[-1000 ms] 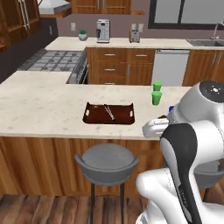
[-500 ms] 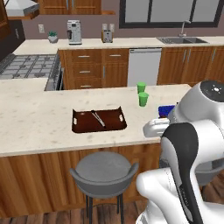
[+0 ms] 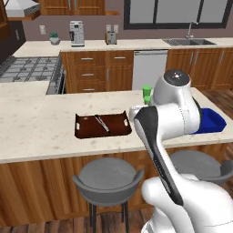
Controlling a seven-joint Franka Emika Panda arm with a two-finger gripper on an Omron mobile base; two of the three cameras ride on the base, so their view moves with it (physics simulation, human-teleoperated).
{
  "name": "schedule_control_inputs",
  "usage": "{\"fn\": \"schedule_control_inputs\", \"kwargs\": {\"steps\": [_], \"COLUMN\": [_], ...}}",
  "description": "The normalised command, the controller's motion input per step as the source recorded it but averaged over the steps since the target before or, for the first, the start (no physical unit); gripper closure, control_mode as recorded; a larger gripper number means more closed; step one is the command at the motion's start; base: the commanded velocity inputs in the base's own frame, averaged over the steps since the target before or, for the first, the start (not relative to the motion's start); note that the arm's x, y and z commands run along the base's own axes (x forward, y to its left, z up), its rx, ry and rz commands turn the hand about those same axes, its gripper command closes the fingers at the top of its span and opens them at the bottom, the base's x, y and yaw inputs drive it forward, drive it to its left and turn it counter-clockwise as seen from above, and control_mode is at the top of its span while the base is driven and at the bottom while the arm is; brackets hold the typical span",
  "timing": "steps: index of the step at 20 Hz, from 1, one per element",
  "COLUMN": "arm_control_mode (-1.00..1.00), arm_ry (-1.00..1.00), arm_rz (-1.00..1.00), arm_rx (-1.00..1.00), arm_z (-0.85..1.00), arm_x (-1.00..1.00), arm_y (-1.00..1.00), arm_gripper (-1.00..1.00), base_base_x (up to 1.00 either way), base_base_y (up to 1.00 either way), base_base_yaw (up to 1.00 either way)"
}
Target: Gather the sweet potato and mushroom from the fridge and place them on a tray on the dining counter. Then gather the chicken drumstick and fish from the fridge and place them on the other tray.
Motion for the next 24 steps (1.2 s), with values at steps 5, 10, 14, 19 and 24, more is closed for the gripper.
{"fn": "schedule_control_inputs", "kwargs": {"steps": [5, 10, 14, 19, 24], "arm_control_mode": [-1.0, -1.0, -1.0, -1.0, -1.0], "arm_ry": [0.05, 0.0, 0.0, 0.0, 0.0], "arm_rz": [0.01, 0.08, 0.08, 0.07, 0.09], "arm_rx": [0.0, 0.0, 0.0, 0.0, 0.0], "arm_z": [-0.29, -0.51, -0.58, -0.41, -0.28], "arm_x": [0.84, 0.77, 0.74, 0.61, 0.45], "arm_y": [0.01, 0.0, 0.0, 0.32, 0.67], "arm_gripper": [1.0, 1.0, 1.0, 1.0, 1.0], "base_base_x": [0.0, 0.0, 0.0, 0.0, 0.0], "base_base_y": [0.0, 0.0, 0.0, 0.0, 0.0], "base_base_yaw": [0.0, 0.0, 0.0, 0.0, 0.0]}}
